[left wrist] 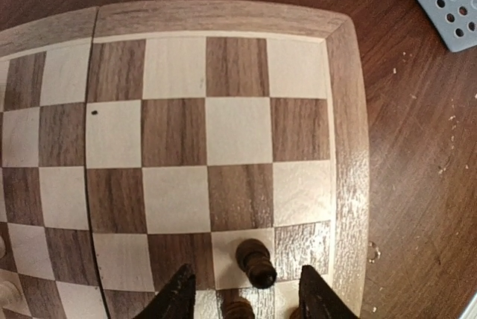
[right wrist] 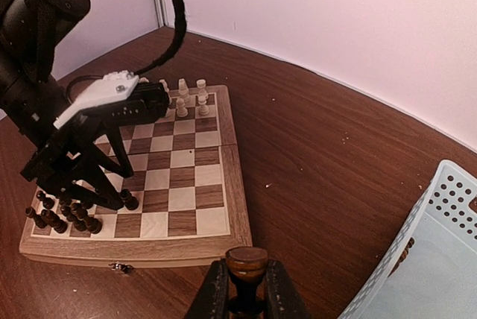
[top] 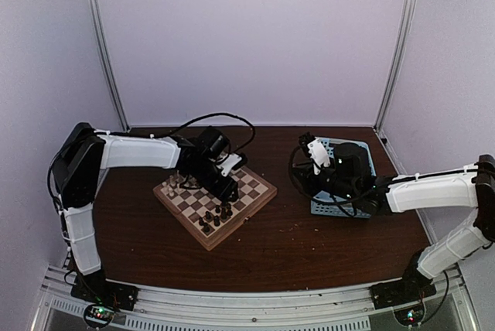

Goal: Set up the chess pieces on the board
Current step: Place the chess piece on the chessboard.

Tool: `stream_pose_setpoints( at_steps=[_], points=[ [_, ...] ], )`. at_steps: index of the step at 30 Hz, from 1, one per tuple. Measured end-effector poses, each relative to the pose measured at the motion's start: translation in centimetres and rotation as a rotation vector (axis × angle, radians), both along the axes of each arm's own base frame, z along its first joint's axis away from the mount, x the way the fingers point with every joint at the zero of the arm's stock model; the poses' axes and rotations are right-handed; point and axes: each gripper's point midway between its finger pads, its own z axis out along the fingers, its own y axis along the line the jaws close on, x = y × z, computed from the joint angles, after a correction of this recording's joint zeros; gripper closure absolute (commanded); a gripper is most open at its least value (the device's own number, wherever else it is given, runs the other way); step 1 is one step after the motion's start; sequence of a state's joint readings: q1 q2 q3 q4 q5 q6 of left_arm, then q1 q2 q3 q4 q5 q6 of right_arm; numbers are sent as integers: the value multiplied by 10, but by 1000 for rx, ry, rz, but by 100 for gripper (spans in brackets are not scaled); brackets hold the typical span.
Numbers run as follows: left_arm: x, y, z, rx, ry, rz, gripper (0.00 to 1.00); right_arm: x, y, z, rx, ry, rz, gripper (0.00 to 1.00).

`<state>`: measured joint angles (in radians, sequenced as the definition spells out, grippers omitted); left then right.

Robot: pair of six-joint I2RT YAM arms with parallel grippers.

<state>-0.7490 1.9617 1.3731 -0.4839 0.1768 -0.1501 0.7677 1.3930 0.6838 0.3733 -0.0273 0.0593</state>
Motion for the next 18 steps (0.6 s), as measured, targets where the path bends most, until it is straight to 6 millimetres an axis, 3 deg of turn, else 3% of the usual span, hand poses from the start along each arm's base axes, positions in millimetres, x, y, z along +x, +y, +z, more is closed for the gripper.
stream_pose_setpoints(
  at_steps=[5,12,15,18],
  points=[
    [3,0,36,-34,-68,6,52,-2,4,-3,-2,16,24,87],
    [-2,-9,126,-185,-269,-38,52,-5,18,3,35,49,95,86],
    [-12,-15,146,-236,-327,-83,51,-8,25,10,82,83,139,86],
    [-27,-21,151,-262,-381,-146,49,-9,35,21,152,131,188,85]
  ],
)
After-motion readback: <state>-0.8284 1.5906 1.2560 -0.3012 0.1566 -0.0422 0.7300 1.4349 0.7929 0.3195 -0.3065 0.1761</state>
